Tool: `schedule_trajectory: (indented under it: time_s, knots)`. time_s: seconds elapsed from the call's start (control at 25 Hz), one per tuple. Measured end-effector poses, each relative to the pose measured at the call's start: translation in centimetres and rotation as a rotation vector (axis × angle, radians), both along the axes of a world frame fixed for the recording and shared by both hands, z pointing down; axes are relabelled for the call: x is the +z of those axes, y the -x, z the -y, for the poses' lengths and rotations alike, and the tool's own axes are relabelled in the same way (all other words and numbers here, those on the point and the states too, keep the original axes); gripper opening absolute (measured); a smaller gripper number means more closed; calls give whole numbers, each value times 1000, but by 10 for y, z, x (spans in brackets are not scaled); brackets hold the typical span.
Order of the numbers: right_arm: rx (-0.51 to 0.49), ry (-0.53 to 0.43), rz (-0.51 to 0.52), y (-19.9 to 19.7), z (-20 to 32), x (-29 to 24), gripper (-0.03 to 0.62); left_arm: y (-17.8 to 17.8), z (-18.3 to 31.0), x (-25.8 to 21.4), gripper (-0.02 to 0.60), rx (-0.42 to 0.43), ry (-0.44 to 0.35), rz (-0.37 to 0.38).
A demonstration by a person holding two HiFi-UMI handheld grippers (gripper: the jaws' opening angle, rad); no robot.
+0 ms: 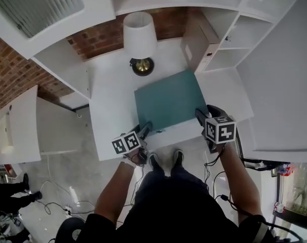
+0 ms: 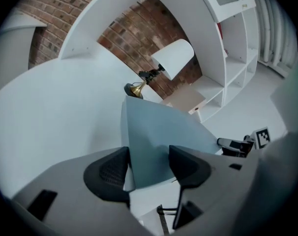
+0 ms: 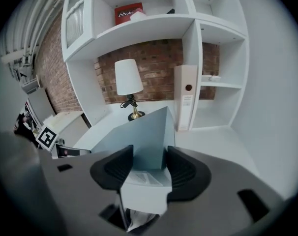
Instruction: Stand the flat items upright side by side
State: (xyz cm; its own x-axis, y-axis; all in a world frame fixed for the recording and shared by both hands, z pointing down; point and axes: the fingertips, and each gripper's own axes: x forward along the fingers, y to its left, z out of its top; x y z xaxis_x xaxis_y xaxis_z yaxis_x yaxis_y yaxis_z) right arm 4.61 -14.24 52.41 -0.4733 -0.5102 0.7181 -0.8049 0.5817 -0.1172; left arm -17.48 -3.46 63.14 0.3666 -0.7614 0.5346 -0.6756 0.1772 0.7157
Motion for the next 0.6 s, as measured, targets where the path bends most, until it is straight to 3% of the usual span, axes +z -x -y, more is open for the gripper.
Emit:
schedule_trajectory:
  time_s: [0.16,0.4,0.6]
  knots:
    - [2,-97,-92,-25,10,-28,213,-41,16,5,261,35,-3,-99]
    - [-99,-237,-254,-26,16,-63,186,-97,24,31,261,78,53,-242]
    - [-112,-337,-295,-14,22,-78,179,-108,34,37,261,62,31,-311]
